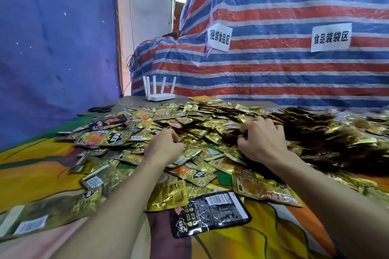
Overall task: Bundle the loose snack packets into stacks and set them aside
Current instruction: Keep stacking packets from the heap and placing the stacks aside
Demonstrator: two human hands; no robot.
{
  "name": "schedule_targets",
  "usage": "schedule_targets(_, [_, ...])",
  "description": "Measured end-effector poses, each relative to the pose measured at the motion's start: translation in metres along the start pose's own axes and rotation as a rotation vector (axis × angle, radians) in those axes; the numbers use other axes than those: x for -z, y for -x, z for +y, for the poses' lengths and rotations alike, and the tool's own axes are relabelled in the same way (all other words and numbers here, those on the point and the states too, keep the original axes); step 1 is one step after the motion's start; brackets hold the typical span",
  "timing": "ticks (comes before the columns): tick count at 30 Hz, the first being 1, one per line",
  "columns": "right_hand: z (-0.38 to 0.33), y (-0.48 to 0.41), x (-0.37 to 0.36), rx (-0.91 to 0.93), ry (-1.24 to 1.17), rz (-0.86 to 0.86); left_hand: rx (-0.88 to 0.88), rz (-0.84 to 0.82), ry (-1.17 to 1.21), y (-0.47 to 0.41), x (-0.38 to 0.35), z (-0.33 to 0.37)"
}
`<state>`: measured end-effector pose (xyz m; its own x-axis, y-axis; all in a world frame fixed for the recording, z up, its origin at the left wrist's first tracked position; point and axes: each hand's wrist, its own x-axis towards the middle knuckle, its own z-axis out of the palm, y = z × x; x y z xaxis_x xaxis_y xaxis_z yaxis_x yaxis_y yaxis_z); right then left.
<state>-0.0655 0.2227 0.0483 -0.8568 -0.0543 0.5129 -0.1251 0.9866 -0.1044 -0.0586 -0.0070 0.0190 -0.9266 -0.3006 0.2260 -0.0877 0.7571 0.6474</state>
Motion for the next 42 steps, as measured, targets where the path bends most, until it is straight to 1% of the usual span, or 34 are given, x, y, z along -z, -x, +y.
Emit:
schedule_targets(2, [-0.003,0.001,-0.008,-0.029,0.056,-0.087,0.001,0.016,-0.013,0.001,0.0,-0.001])
schedule_targets(6, [-0.005,-0.003,-0.018,-0.045,0.126,-0.078,-0.007,0.033,-0.025,-0.002,-0.002,-0.003])
schedule_targets(9, [-0.01,-0.01,-0.012,-0.094,0.197,-0.175,-0.022,0.01,-0.039,-0.003,-0.005,-0.004])
schedule_targets(11, [-0.017,-0.014,-0.007,-0.123,0.215,-0.197,-0.036,0.016,-0.062,-0.005,-0.005,-0.005])
schedule_targets(13, [-0.024,-0.017,-0.01,-0.087,0.206,-0.097,-0.042,-0.022,-0.128,-0.007,-0.004,-0.004])
schedule_targets(14, [-0.029,-0.018,-0.013,-0.016,0.158,-0.028,-0.046,-0.098,-0.181,-0.008,-0.004,-0.004])
schedule_targets(15, [-0.036,-0.019,-0.017,0.081,0.069,0.002,-0.065,-0.208,-0.232,-0.01,-0.005,-0.005])
schedule_targets(16, [-0.044,-0.019,-0.02,0.171,-0.05,-0.05,-0.087,-0.32,-0.271,-0.01,-0.006,-0.005])
schedule_targets(17, [-0.052,-0.02,-0.022,0.219,-0.15,-0.182,-0.103,-0.4,-0.289,-0.01,-0.007,-0.006])
schedule_targets(18, [-0.061,-0.021,-0.025,0.218,-0.211,-0.364,-0.103,-0.433,-0.287,-0.01,-0.007,-0.007])
schedule_targets(19, [-0.068,-0.022,-0.028,0.195,-0.231,-0.526,-0.088,-0.421,-0.274,-0.011,-0.007,-0.009])
schedule_targets(20, [-0.074,-0.022,-0.029,0.157,-0.229,-0.649,-0.07,-0.378,-0.261,-0.011,-0.006,-0.011])
schedule_targets(22, [-0.081,-0.023,-0.035,0.096,-0.249,-0.798,-0.047,-0.277,-0.264,-0.013,-0.006,-0.016])
schedule_targets(23, [-0.084,-0.023,-0.04,0.07,-0.256,-0.823,-0.043,-0.243,-0.274,-0.014,-0.007,-0.018])
schedule_targets(27, [-0.087,-0.019,-0.052,0.042,-0.143,-0.737,-0.056,-0.161,-0.283,-0.017,-0.016,-0.022])
schedule_targets(31, [-0.087,-0.013,-0.053,0.109,-0.203,-0.597,-0.089,-0.131,-0.357,-0.014,-0.025,-0.017])
schedule_targets(35, [-0.1,-0.001,-0.05,0.149,-0.165,-0.425,-0.136,-0.01,-0.431,-0.013,-0.026,-0.017])
schedule_targets(38, [-0.102,0.005,-0.051,0.149,-0.164,-0.43,-0.165,0.083,-0.429,-0.013,-0.025,-0.017])
schedule_targets(42, [-0.096,0.005,-0.052,0.123,-0.203,-0.381,-0.197,0.17,-0.36,-0.011,-0.021,-0.015])
